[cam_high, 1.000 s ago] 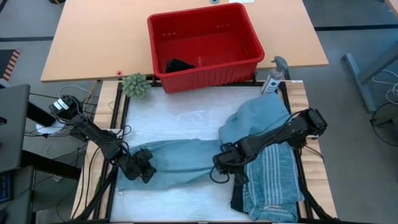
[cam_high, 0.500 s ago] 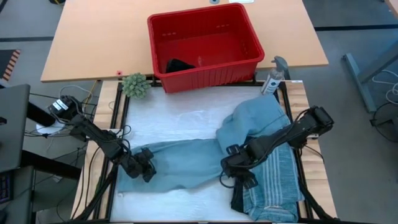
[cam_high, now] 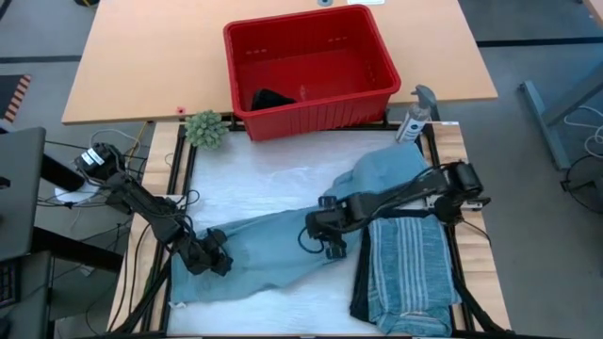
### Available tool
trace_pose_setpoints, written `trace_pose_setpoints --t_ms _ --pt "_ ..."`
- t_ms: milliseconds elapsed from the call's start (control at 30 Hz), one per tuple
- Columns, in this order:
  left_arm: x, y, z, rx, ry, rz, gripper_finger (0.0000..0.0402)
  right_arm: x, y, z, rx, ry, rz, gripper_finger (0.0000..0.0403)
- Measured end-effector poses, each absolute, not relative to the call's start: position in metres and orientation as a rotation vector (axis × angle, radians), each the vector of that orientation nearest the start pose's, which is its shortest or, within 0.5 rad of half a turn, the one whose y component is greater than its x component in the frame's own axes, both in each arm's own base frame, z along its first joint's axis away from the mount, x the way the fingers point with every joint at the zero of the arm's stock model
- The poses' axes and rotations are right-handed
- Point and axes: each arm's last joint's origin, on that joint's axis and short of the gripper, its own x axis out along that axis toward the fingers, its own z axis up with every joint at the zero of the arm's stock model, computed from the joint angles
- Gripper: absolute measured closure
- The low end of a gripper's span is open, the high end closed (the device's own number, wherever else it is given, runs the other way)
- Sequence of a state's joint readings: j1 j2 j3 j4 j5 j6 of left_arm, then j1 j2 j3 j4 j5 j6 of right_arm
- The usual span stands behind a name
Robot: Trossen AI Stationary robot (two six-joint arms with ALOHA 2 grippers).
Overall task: Fold Laundry from Bin
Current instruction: Fold the light blue denim pants
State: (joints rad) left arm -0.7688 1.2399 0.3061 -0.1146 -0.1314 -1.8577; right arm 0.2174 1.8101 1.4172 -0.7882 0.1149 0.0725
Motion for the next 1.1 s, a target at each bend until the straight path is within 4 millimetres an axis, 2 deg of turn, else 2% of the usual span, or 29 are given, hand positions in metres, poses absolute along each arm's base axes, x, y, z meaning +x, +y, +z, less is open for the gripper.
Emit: trace_pose_setpoints --t_ms 67,100,167,267,367,533,667,733,833,900,967,1033,1100 --pt "0.128 -0.121 0.108 -1.219 1.101 0.470 0.0400 0.367 0.079 0.219 -0.147 1.193 0.124 0.0380" --pt "0.128 -0.121 0.108 -1.225 1.098 0.475 0.0400 0.370 0.081 0.211 -0.162 1.202 0.152 0.0386" --pt "0.128 -0.121 0.108 -1.244 1.096 0.488 0.0400 0.376 0.084 0.196 -0.199 1.228 0.173 0.0380" --pt "0.127 -0.122 0.108 -1.277 1.142 0.491 0.0400 0.383 0.079 0.175 -0.201 1.273 0.164 0.0366" --pt "0.125 -0.125 0.109 -1.299 1.181 0.478 0.0400 0.388 0.065 0.156 -0.213 1.334 0.155 0.0373" --pt "0.125 -0.125 0.109 -1.330 1.179 0.500 0.0400 0.393 0.033 0.151 -0.248 1.350 0.125 0.0387" --pt "0.125 -0.125 0.109 -1.357 1.175 0.523 0.0400 0.390 -0.002 0.166 -0.223 1.336 0.050 0.0367" --pt "0.125 -0.125 0.109 -1.366 1.169 0.532 0.0400 0.382 -0.016 0.187 -0.204 1.311 0.017 0.0352" --pt "0.125 -0.125 0.109 -1.385 1.164 0.547 0.0400 0.362 -0.034 0.231 -0.115 1.241 -0.041 0.0343" --pt "0.125 -0.125 0.109 -1.403 1.160 0.562 0.0400 0.340 -0.046 0.258 -0.014 1.237 -0.125 0.0341" --pt "0.125 -0.125 0.109 -1.415 1.152 0.572 0.0400 0.314 -0.057 0.275 0.094 1.239 -0.225 0.0340" --pt "0.125 -0.125 0.109 -1.423 1.133 0.584 0.0400 0.285 -0.067 0.284 0.222 1.221 -0.375 0.0338" --pt "0.125 -0.124 0.109 -1.425 1.110 0.592 0.0400 0.254 -0.073 0.284 0.362 1.218 -0.497 0.0334"
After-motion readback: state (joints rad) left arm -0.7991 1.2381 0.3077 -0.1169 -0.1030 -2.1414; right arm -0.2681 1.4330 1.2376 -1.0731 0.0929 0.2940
